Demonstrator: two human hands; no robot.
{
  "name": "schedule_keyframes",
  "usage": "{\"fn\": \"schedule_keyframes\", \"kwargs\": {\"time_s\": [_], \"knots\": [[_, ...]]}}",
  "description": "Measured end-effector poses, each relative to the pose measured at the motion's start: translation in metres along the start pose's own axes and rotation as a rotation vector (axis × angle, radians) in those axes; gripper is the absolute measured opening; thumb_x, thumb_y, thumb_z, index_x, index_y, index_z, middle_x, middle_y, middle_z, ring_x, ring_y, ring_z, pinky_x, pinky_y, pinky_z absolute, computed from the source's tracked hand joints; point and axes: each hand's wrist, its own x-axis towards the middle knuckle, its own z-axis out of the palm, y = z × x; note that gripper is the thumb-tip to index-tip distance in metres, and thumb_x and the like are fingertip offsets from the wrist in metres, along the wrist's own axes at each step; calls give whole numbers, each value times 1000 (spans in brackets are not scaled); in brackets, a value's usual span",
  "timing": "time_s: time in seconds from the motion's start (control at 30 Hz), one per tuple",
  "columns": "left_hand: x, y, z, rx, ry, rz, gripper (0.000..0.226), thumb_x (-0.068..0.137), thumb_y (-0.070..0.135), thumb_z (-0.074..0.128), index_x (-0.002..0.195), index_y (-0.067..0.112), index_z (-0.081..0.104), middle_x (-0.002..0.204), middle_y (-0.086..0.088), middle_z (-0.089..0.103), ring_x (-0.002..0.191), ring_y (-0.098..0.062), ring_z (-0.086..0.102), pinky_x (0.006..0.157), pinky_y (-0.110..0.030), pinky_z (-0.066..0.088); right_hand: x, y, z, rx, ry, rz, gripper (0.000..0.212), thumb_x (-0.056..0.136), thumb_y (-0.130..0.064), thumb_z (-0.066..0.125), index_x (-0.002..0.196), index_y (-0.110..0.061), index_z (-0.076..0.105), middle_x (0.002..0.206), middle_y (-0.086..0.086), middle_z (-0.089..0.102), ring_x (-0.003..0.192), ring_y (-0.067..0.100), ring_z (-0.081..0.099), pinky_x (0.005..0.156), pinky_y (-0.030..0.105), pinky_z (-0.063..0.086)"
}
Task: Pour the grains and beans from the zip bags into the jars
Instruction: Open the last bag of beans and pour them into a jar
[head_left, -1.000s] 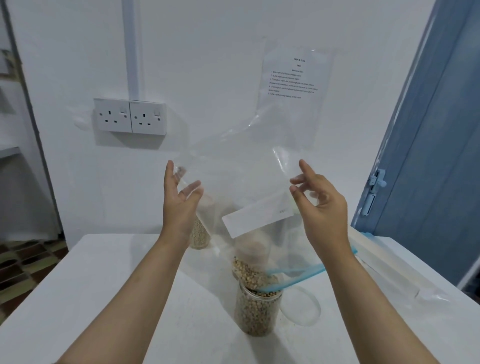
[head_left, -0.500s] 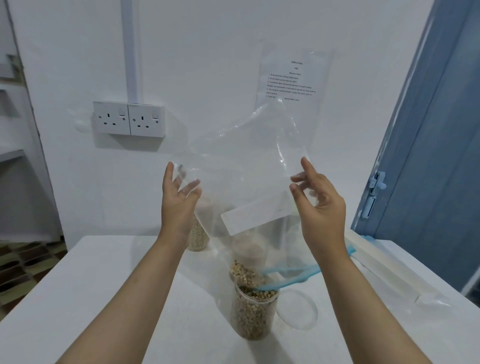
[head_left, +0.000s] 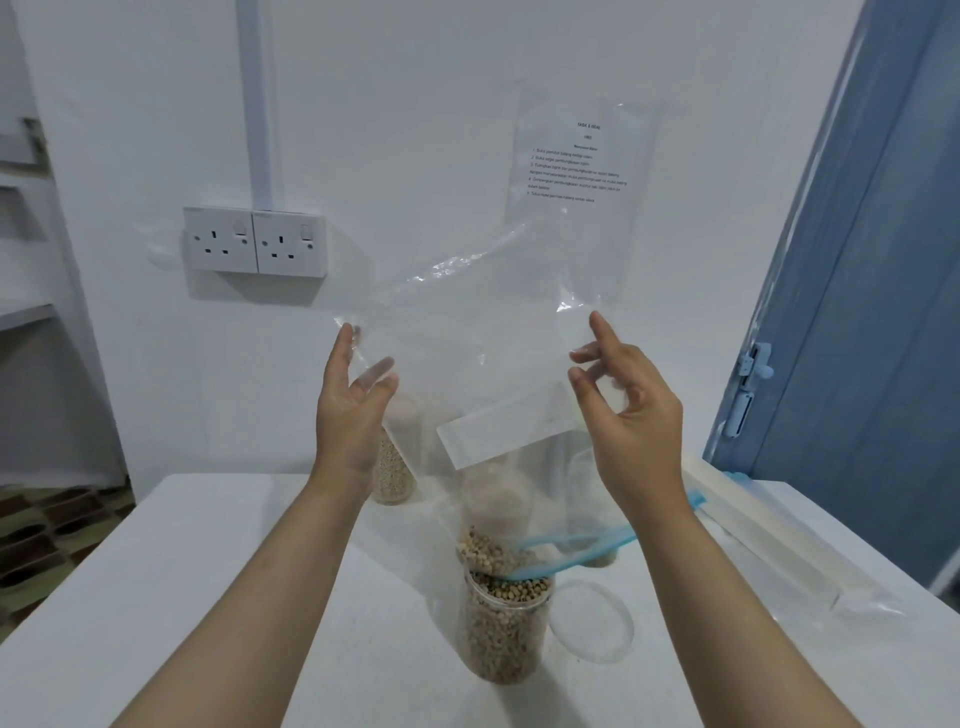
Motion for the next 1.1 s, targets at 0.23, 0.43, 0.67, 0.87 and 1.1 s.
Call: {"fn": "schedule_keyframes", "kwargs": {"time_s": [0.23, 0.43, 0.67, 0.87, 1.1], "knots": [[2, -1, 0, -36, -5, -13, 70, 96, 3, 59, 154, 31, 31, 150, 23, 36, 121, -4, 57, 115, -43, 38, 1, 4, -2, 24, 25, 9, 49, 96, -6, 62, 141, -24, 53, 103, -9, 64, 89, 7, 60, 89, 10, 42], [-2, 7, 3, -102, -11, -39, 79, 79, 24, 64, 151, 34, 33, 111, 45, 57, 125, -13, 56, 114, -44, 38, 0, 4, -3, 27, 17, 8, 49, 96, -6, 63, 141, -22, 53, 102, -8, 64, 89, 8, 60, 88, 9, 41], [-3, 13, 9, -148, 20, -34, 77, 79, 17, 65, 148, 29, 35, 102, 38, 63, 126, -19, 56, 106, -37, 47, 0, 7, -5, 50, 28, 39, 48, 96, -7, 63, 140, -24, 53, 102, -8, 65, 89, 6, 60, 87, 9, 42], [0, 4, 14, -137, 53, 25, 58, 96, 1, 57, 141, 33, 41, 141, 20, 44, 122, -14, 58, 103, -32, 50, -2, 7, -6, 82, 57, 59, 48, 96, -6, 63, 139, -25, 53, 101, -6, 65, 88, 3, 59, 85, 8, 42], [1, 3, 19, -135, 59, 57, 53, 98, 1, 54, 139, 34, 44, 149, 13, 39, 120, -14, 59, 98, -29, 51, -5, 10, -10, 117, 86, 109, 47, 97, -7, 62, 140, -23, 55, 101, -5, 64, 89, 5, 59, 84, 10, 43]]}}
